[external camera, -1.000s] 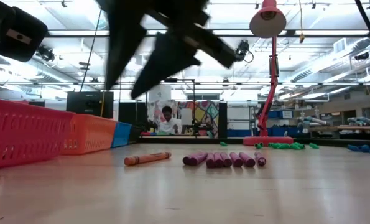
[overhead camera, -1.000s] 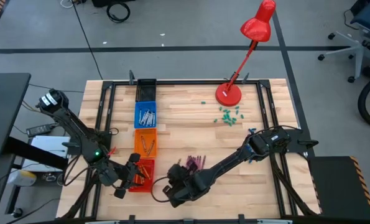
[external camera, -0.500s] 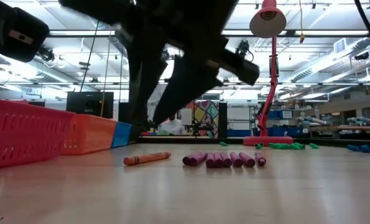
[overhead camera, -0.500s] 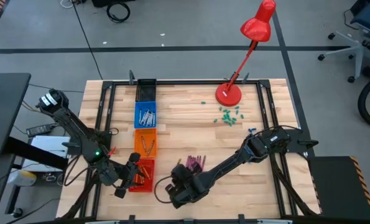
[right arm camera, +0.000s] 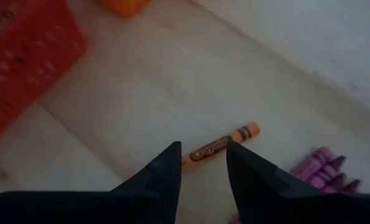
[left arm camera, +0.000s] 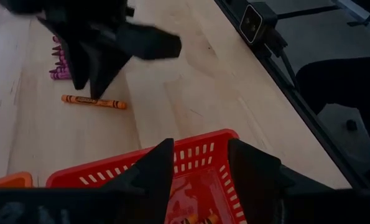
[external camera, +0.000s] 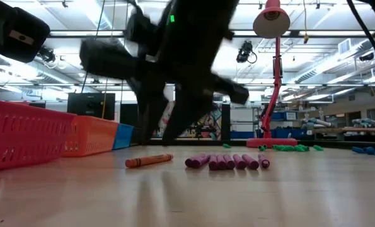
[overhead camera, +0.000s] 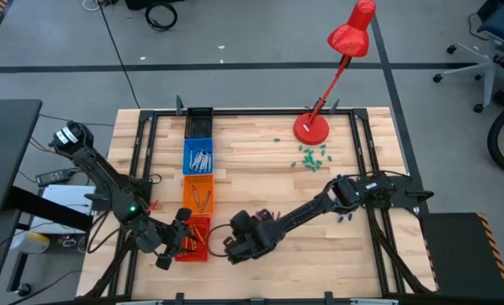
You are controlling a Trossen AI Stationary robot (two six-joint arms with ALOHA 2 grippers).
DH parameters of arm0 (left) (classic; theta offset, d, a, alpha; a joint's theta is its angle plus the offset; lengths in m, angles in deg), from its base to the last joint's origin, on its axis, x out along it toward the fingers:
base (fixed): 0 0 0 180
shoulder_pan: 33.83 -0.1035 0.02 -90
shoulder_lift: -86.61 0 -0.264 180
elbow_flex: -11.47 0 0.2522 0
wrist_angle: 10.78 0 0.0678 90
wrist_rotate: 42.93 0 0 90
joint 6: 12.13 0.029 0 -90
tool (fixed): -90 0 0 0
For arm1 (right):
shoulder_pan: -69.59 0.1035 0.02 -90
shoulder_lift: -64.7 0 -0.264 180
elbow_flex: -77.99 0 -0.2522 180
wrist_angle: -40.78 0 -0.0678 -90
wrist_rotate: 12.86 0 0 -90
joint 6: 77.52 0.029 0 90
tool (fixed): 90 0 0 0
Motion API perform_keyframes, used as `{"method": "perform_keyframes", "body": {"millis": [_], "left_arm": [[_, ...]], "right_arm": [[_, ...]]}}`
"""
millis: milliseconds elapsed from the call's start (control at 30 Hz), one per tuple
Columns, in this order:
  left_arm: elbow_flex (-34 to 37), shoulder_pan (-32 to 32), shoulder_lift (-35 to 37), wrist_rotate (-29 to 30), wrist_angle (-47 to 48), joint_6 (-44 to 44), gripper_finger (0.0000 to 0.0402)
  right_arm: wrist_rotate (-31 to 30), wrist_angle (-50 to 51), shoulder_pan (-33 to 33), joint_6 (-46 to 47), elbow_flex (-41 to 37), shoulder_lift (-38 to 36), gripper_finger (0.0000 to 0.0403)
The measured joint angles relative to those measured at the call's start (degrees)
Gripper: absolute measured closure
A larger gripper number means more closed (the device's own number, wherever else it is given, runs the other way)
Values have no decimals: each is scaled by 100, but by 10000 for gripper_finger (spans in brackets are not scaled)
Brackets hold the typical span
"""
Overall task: Sort crayons
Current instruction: Put the orange crayon into the red bin
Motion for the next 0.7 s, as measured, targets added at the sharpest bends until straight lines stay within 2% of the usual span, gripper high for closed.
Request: {"method": "perform_keyframes", "body": {"millis": [400,700], "left_arm": [[0,0,0,0,-1,6,237],[0,0,0,0,2,17,237]], "right_arm": [[256,-116,-43,15,-423,-22,271],[473,-123,-86,-765,-444,-91,271]]}}
